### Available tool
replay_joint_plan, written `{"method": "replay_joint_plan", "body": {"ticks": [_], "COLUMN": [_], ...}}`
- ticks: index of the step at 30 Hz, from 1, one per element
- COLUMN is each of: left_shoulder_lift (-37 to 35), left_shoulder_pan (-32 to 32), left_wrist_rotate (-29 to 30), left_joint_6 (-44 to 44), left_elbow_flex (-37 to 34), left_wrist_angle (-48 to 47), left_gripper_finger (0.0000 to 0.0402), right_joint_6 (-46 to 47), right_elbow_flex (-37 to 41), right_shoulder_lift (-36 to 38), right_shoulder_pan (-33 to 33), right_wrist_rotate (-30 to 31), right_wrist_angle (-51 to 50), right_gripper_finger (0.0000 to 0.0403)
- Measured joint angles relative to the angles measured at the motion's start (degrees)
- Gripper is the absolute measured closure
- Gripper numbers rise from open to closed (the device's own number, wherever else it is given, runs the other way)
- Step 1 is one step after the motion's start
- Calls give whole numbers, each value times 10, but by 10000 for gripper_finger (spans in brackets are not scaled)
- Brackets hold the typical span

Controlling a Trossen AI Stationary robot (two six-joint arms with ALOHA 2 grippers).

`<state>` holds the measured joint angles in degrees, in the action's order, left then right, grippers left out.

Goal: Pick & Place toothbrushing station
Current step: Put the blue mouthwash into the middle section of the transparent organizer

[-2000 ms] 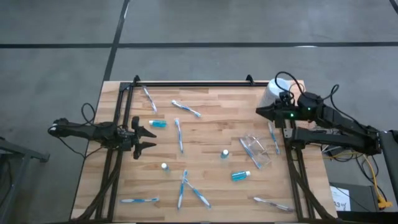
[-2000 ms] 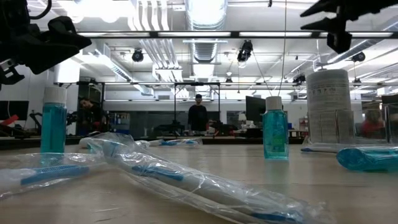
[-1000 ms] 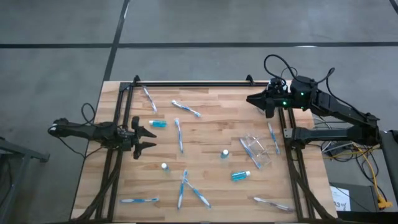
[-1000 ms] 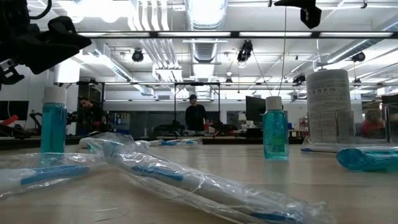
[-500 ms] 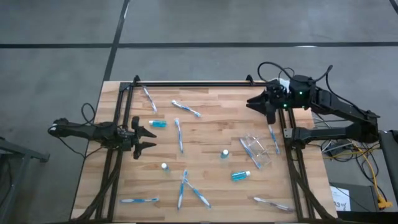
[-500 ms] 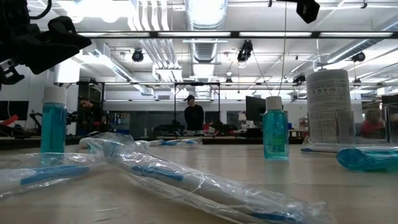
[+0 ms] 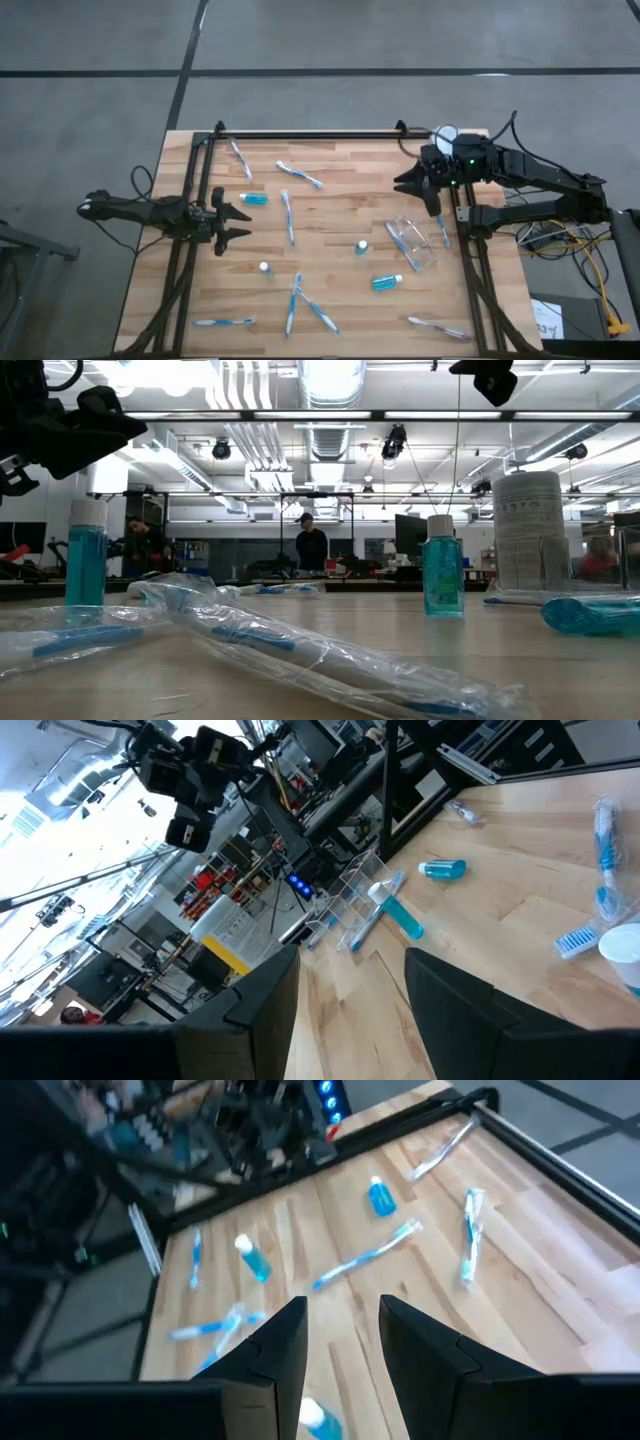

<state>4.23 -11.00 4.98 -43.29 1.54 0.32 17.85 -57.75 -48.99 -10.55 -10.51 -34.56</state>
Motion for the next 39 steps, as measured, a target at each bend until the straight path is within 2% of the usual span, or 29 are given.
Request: {"method": "replay_joint_plan", "body": {"ticks": [5,11,21,34,39], "left_shoulder_lift": [0,0,0,0,0], "left_shoulder_pan": [0,0,0,0,0], "left_wrist_rotate": [0,0,0,0,0], "left_joint_6": [0,0,0,0,0], "left_elbow_flex": [0,0,0,0,0], "left_wrist_angle": [0,0,0,0,0], "left_gripper_finger": [213,213,213,213,213], "right_joint_6": [-44,-63,-65,-50,-50], "right_elbow_flex": [24,51,55,59,59], "right_shoulder_lift": [-10,-57,-166,-241,-265], "right_shoulder_pan": [28,53,73,139,152], "right_wrist_rotate": [-17,-15,-7,15,17], "right_wrist_angle": [1,28,27,24,40], "right_gripper_finger": [283,291,289,291,276]}}
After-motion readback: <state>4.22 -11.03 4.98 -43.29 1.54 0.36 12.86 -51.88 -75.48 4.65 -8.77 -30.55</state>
